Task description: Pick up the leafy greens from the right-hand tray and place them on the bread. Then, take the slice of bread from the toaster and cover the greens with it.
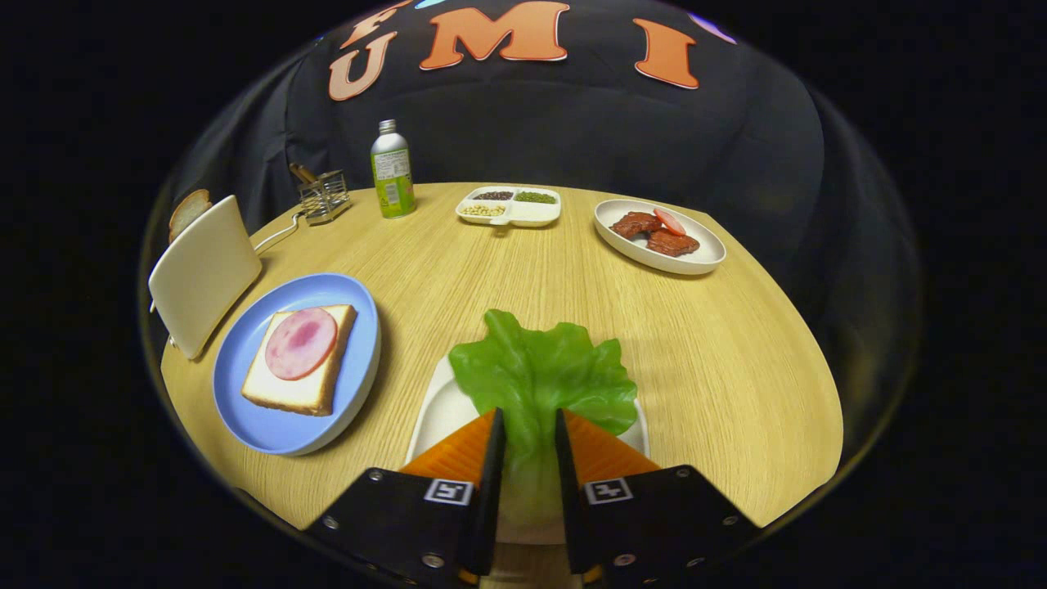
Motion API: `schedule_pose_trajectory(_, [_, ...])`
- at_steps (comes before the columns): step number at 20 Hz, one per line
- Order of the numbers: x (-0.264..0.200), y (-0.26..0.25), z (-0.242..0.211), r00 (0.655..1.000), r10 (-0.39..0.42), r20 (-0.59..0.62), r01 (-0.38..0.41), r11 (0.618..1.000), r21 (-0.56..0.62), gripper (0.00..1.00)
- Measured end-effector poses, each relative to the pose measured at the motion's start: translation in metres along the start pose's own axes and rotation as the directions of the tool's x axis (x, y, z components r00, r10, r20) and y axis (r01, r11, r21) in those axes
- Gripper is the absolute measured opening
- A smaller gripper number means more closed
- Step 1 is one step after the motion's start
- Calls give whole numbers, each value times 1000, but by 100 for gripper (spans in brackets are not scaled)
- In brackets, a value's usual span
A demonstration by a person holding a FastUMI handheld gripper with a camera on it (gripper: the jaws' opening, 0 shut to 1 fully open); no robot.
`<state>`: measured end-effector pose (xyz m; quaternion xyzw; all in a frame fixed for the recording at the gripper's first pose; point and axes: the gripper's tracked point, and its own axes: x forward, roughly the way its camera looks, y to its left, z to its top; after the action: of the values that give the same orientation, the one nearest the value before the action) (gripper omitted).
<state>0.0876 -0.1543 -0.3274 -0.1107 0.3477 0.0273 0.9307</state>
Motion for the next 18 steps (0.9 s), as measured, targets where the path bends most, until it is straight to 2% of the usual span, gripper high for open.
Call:
schedule_pose_trajectory(2, [1, -4, 0, 1000, -16, -5, 16, 1000, 20, 16])
schedule_pose_trajectory(4, [-2, -3, 3, 1000, -16, -5, 16, 999, 41, 6])
schedule_pose_trajectory(8, [-24, 0, 25, 998, -23, 57, 22, 1000, 11, 4])
schedule_pose_trajectory(18, [-79, 50, 61, 989, 11, 151, -6, 999, -34, 3])
